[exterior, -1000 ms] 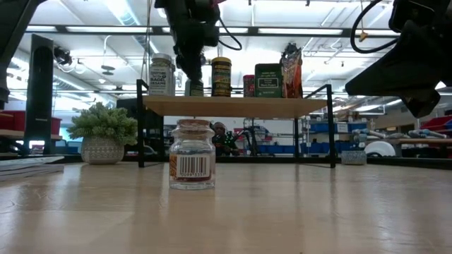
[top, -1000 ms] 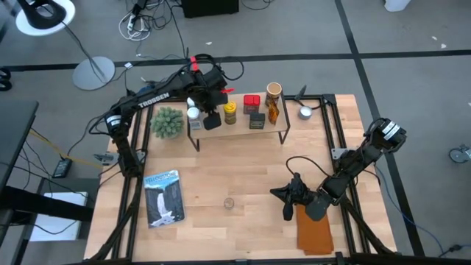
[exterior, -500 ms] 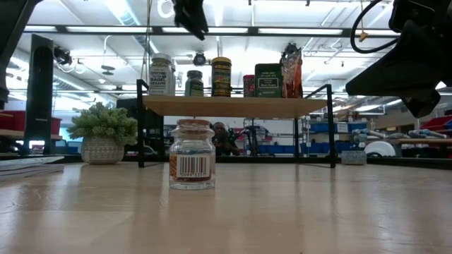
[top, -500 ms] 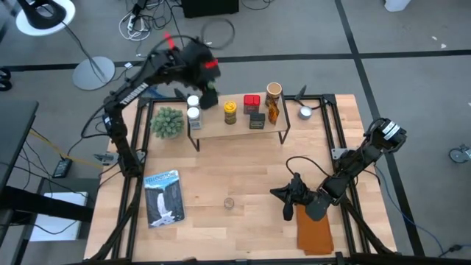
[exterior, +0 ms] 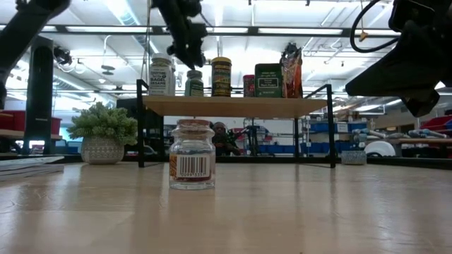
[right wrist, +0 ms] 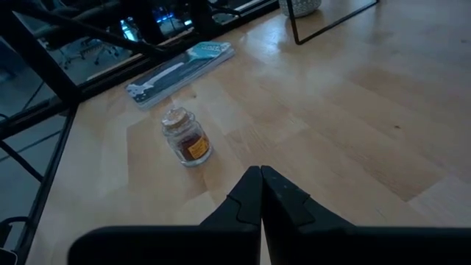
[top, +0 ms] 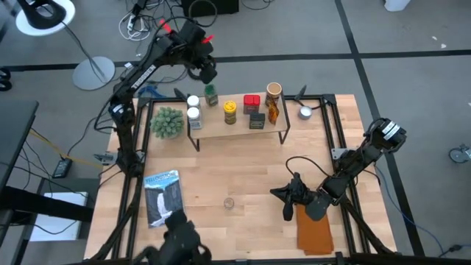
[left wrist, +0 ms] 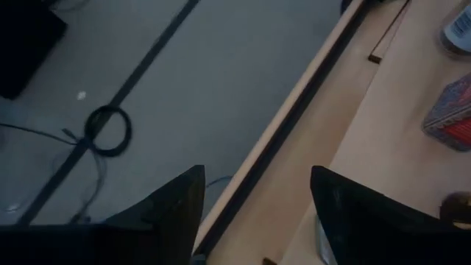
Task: Shelf spices
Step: Put the green seasoning bottle on the shelf
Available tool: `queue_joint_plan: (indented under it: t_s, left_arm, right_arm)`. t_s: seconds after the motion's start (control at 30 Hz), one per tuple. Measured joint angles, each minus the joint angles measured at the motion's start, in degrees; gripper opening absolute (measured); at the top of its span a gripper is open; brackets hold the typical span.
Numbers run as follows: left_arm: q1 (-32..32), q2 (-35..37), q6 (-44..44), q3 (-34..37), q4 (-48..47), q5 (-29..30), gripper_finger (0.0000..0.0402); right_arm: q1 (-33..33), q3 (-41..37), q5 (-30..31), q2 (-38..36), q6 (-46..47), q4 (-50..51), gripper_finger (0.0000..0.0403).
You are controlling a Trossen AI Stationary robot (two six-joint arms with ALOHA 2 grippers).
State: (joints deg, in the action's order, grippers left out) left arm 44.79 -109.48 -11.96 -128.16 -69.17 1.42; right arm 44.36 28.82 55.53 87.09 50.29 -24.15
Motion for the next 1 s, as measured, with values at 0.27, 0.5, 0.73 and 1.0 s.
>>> queue_joint_plan:
  t_s: [0.27,0.5,0.73,1.0]
  left_arm:
    - [8.17,-3.5,-1.35,0.02,-0.66,-8.84,0.0237]
    - [11.27,-6.78,-1.56,0.02,-4.46,-14.58,0.0237]
    - [11.13,-11.14,-2.74,0.02,-5.08,-16.93,0.0237]
    - [10.62,-12.84,-8.05,0.03,-8.69,-18.67,0.0237]
  right_arm:
    - [0.0,0.02,-0.19,0.0,0.98,0.74,0.0002]
    - [0.0,0.02,-0.26,0.0,1.49,-0.03,0.0005]
    - [0.0,0.02,-1.29,0.0,4.2,-0.41,0.0002]
    - [0.02,0.02,-2.03,0.0,4.09,-1.15,0.0005]
